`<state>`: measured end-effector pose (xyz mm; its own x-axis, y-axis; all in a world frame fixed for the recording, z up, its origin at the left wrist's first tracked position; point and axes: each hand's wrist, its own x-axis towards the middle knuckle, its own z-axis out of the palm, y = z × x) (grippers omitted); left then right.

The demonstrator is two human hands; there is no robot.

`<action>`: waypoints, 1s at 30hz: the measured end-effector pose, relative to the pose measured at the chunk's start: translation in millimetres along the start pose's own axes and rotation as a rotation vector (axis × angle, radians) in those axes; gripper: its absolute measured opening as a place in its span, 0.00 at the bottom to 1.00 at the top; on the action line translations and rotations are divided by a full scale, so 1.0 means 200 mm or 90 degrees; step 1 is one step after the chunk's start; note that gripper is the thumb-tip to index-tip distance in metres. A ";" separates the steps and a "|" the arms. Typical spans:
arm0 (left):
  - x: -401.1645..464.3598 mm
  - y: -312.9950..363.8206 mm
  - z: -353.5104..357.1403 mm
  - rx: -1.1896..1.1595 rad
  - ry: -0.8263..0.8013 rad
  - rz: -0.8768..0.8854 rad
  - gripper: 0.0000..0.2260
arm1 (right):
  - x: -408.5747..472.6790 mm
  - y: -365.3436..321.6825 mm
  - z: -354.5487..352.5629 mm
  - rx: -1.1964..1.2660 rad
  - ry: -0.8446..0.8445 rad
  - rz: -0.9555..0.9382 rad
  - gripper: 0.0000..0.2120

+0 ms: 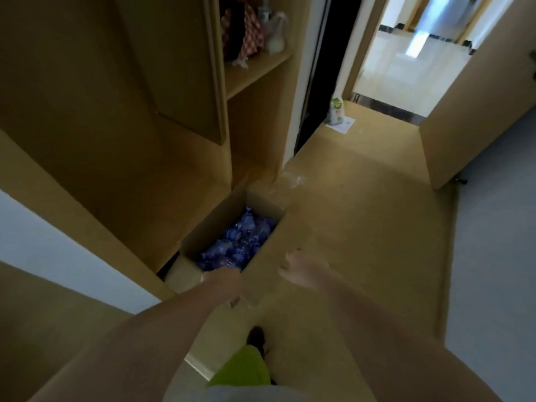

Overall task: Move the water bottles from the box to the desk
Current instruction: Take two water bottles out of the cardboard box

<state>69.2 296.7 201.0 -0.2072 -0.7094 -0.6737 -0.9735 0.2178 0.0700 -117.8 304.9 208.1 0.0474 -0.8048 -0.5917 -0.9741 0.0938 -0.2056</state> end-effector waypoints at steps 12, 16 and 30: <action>0.69 -0.25 -0.25 -0.151 -0.036 -0.121 0.13 | 0.85 -0.09 -0.38 -0.061 -0.109 -0.113 0.14; 0.75 -0.33 -0.34 -0.186 -0.001 -0.171 0.13 | 1.07 -0.19 -0.50 -0.042 -0.138 -0.131 0.18; 1.16 -0.40 -0.05 -0.491 -0.059 -0.450 0.14 | 1.75 -0.40 -0.09 -0.213 -0.347 -0.299 0.15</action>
<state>98.2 107.8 46.8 0.4083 -0.4475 -0.7956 -0.6747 -0.7350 0.0672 -27.4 5.1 31.2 0.4873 -0.3076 -0.8173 -0.8360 -0.4347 -0.3349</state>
